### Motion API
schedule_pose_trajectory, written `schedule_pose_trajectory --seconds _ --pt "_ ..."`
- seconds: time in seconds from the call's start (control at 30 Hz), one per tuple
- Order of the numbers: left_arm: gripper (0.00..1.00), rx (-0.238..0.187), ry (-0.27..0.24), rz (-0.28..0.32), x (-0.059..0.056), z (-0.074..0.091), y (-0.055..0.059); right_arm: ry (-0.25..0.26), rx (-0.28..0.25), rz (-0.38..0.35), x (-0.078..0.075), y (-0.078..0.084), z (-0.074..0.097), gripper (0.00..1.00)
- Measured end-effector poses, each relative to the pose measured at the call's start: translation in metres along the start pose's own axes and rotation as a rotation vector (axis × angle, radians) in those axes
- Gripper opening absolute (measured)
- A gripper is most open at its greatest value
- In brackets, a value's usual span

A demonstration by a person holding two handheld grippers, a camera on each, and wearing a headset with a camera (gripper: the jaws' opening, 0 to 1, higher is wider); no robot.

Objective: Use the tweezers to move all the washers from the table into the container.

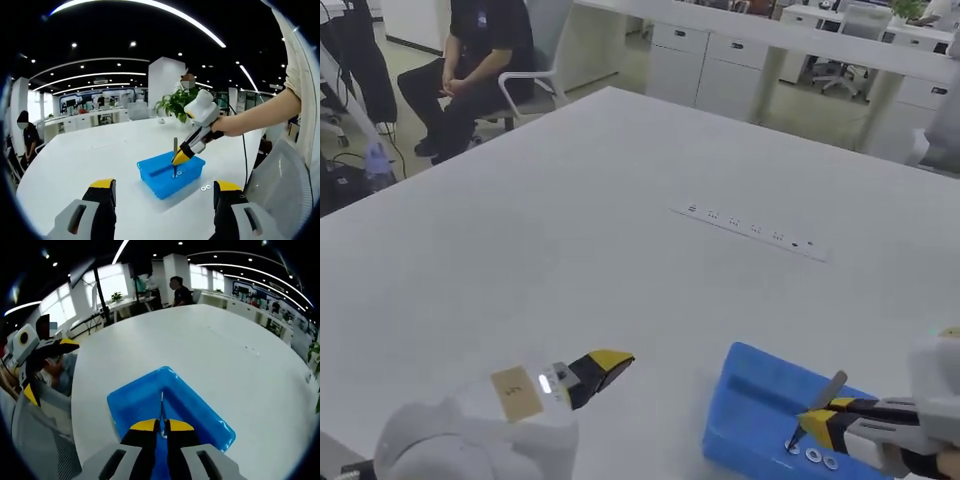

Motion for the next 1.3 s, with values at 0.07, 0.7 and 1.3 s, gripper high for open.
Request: schedule_pose_trajectory --seconds 0.07,0.7,1.3 --pt "0.81 0.005 0.004 -0.006 -0.001 -0.001 0.0 -0.004 -0.01 -0.011 -0.004 0.001 0.0 0.03" --pt "0.81 0.018 -0.007 -0.02 0.001 -0.001 0.002 -0.042 -0.165 -0.072 0.011 -0.008 0.034 0.03" --pt "0.81 0.016 0.012 -0.027 -0.001 -0.001 0.0 -0.078 -0.18 -0.049 0.048 0.006 0.06 0.03"
Point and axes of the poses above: the centre of the closed fingertips' face, and the gripper's own axes: z roughly backward along the fingers, x roughly to its left, y roughly out of its underside, the point moved 8 cm from there along z, roughly backward along the fingers, and after that the axes turned 12 degrees about -z, right-handed, at the moved point
